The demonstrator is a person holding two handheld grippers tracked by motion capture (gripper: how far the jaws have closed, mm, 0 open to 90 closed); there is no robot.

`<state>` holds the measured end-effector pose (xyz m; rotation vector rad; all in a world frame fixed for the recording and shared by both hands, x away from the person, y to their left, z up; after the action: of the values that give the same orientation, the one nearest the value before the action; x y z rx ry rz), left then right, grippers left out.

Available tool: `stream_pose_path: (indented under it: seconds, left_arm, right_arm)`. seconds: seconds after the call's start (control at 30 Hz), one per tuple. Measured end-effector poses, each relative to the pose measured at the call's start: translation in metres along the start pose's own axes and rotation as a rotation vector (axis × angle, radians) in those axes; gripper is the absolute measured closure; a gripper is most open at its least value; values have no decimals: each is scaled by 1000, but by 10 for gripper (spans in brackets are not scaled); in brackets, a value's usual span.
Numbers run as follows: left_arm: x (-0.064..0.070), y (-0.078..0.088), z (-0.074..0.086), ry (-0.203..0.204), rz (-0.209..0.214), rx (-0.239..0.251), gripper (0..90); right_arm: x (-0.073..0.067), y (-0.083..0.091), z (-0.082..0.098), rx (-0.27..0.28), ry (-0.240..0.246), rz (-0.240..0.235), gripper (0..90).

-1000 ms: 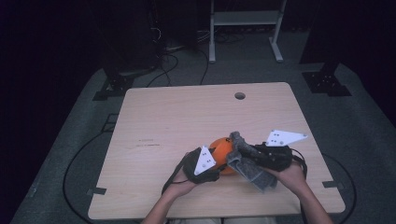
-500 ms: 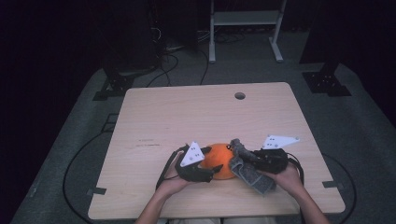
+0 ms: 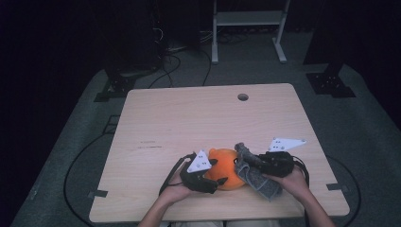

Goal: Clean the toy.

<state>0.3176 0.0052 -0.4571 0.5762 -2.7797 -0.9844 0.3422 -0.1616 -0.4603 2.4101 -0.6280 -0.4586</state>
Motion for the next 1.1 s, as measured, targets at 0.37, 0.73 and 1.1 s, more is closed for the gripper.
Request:
stream_pose_path:
  seconds: [0.37,0.73,1.1]
  left_arm:
    - [-15,-31,-20,-74,32,-134,139]
    - [-13,-32,-15,-99,-57,-151,531]
    - [-62,-11,-31,-59,-258,-132,527]
  right_arm:
    - [2,21,12,50,-7,-71,764]
    - [22,59,26,151,-91,-41,752]
    - [63,77,52,100,-184,157,734]
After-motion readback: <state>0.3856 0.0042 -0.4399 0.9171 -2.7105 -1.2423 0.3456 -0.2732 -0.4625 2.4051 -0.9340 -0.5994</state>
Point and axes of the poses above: each handheld gripper's, and its own axes: y roughly backward along the jaws, z roughly out of its underside, x roughly to its right, the point moved 8 cm from there along -y, roughly forward along the jaws, and after that the axes turned 10 degrees about -x, right-handed, at the moved point
